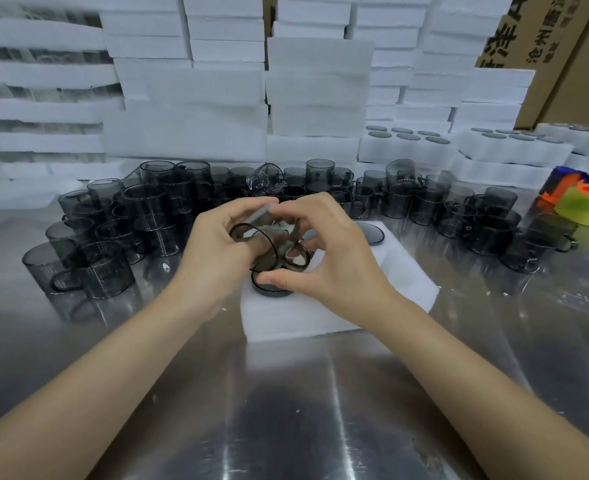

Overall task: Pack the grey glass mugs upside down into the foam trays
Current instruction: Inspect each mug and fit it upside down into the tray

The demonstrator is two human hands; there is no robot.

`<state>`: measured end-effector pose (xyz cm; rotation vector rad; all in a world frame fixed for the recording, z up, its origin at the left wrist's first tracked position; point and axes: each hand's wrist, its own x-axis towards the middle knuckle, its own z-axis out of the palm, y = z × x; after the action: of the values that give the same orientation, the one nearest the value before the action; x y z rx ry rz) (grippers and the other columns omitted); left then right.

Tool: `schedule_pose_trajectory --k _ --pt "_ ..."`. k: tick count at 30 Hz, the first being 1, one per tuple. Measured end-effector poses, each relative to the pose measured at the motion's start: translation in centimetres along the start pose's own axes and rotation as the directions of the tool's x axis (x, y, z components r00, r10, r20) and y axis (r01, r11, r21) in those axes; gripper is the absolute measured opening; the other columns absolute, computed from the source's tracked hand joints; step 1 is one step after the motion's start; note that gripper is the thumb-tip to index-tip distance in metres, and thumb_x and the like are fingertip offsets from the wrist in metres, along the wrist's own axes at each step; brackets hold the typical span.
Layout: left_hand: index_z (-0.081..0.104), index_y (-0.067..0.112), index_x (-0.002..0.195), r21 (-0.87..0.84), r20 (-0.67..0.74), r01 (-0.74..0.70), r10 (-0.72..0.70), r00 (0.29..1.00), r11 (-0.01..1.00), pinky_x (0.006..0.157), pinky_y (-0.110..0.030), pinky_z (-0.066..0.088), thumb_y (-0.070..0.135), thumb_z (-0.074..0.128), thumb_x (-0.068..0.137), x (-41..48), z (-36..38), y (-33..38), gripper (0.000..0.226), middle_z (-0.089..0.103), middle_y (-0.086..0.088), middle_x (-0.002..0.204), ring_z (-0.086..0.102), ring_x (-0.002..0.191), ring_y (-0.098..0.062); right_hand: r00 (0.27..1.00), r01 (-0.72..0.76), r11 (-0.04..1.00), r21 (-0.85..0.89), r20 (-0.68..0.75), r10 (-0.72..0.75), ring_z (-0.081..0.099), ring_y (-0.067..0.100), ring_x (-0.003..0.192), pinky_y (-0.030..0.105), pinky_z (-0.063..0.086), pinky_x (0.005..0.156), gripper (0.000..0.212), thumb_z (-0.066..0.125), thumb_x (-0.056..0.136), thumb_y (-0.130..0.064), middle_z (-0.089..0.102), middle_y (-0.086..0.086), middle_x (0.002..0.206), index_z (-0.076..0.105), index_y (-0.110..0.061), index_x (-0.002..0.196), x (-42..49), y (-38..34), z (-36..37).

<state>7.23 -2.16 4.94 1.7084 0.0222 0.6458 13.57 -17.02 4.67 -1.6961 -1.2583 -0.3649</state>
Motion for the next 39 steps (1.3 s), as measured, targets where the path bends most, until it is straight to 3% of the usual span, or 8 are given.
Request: schedule_pose_trajectory --k 13,16,18,21,26,29,32,39 --pt "0.072 0.022 0.107 -0.019 -0.02 -0.035 0.035 0.999 0.999 0.077 -0.026 0.057 -0.018 0.048 0.084 -0.1 0.1 -0.1 0.051 0.074 0.0 0.101 0.07 0.098 -0.016 0.993 0.116 0.972 -0.202 0.055 -0.108 0.051 0.013 0.098 0.041 0.052 0.074 0.059 0.085 0.068 -0.021 0.042 -0.008 0.112 0.062 -0.012 0.121 0.2 -0.2 0.0" --pt "0.067 0.009 0.118 -0.06 -0.066 -0.031 0.027 0.997 0.998 0.086 -0.026 0.054 -0.02 0.036 0.085 0.0 0.6 -0.1 0.054 0.073 -0.003 0.109 0.068 0.106 -0.016 0.998 0.037 0.977 -0.21 -0.045 -0.048 0.053 0.011 0.1 0.022 0.047 0.086 0.059 0.085 0.066 -0.015 0.051 0.003 0.112 0.062 -0.011 0.12 0.6 0.6 -0.9" --pt "0.069 0.005 0.11 -0.16 -0.162 -0.005 -0.021 0.986 0.987 0.084 -0.021 0.054 -0.02 0.035 0.086 0.3 0.2 -0.1 0.048 0.075 -0.003 0.102 0.069 0.103 -0.016 0.969 -0.158 0.985 -0.077 -0.205 0.139 0.052 -0.006 0.091 0.007 0.041 0.081 0.057 0.087 0.065 -0.017 0.055 -0.004 0.11 0.061 -0.023 0.116 1.1 1.0 -2.1" --pt "0.067 0.008 0.115 -0.071 -0.299 0.011 -0.031 0.954 0.997 0.089 -0.021 0.053 -0.005 0.057 0.091 1.3 -1.7 -0.7 0.029 0.074 0.0 0.101 0.069 0.099 -0.008 0.869 -0.376 0.893 0.249 -0.24 0.433 0.061 -0.002 0.094 0.021 0.052 0.078 0.054 0.086 0.068 -0.023 0.06 -0.013 0.112 0.055 -0.04 0.108 1.3 2.1 -4.1" --pt "0.064 0.005 0.111 0.083 -0.397 -0.005 0.037 0.917 0.997 0.065 -0.015 0.054 0.008 0.049 0.1 1.9 -3.2 -1.7 0.019 0.07 -0.007 0.085 0.072 0.07 -0.011 0.87 -0.36 0.815 0.454 -0.152 0.47 0.067 0.007 0.096 0.021 0.053 0.081 0.058 0.082 0.071 -0.008 0.059 -0.002 0.124 0.056 -0.035 0.116 1.3 2.5 -4.5" --pt "0.067 0.015 0.109 0.264 -0.364 -0.039 0.137 0.921 0.964 0.085 -0.011 0.048 -0.008 0.05 0.091 1.8 -3.0 -1.6 0.033 0.068 0.006 0.103 0.066 0.096 -0.003 0.888 -0.348 0.814 0.465 -0.115 0.445 0.067 0.009 0.1 0.024 0.053 0.087 0.061 0.082 0.071 -0.004 0.058 0.0 0.126 0.056 -0.033 0.117 1.2 2.3 -4.2" --pt "0.067 0.026 0.093 0.222 -0.313 -0.108 0.175 0.934 0.969 0.07 -0.01 0.048 0.009 0.061 0.092 1.3 -2.4 -1.0 0.018 0.072 0.015 0.084 0.065 0.071 0.0 0.903 -0.338 0.808 0.482 -0.077 0.424 0.067 0.014 0.103 0.031 0.052 0.093 0.058 0.081 0.072 -0.005 0.061 0.001 0.124 0.057 -0.031 0.118 1.1 2.1 -4.2" --pt "0.044 0.044 0.134 0.029 0.238 -0.198 0.185 0.953 0.98 0.095 -0.023 0.048 0.031 0.079 0.074 0.2 -0.1 -0.5 0.07 0.055 0.012 0.136 0.055 0.123 -0.008 0.933 -0.35 0.779 0.521 0.268 0.24 0.058 0.03 0.119 0.05 0.049 0.096 0.043 0.062 0.088 -0.014 0.063 0.009 0.127 0.056 -0.012 0.131 0.9 2.1 -3.9"
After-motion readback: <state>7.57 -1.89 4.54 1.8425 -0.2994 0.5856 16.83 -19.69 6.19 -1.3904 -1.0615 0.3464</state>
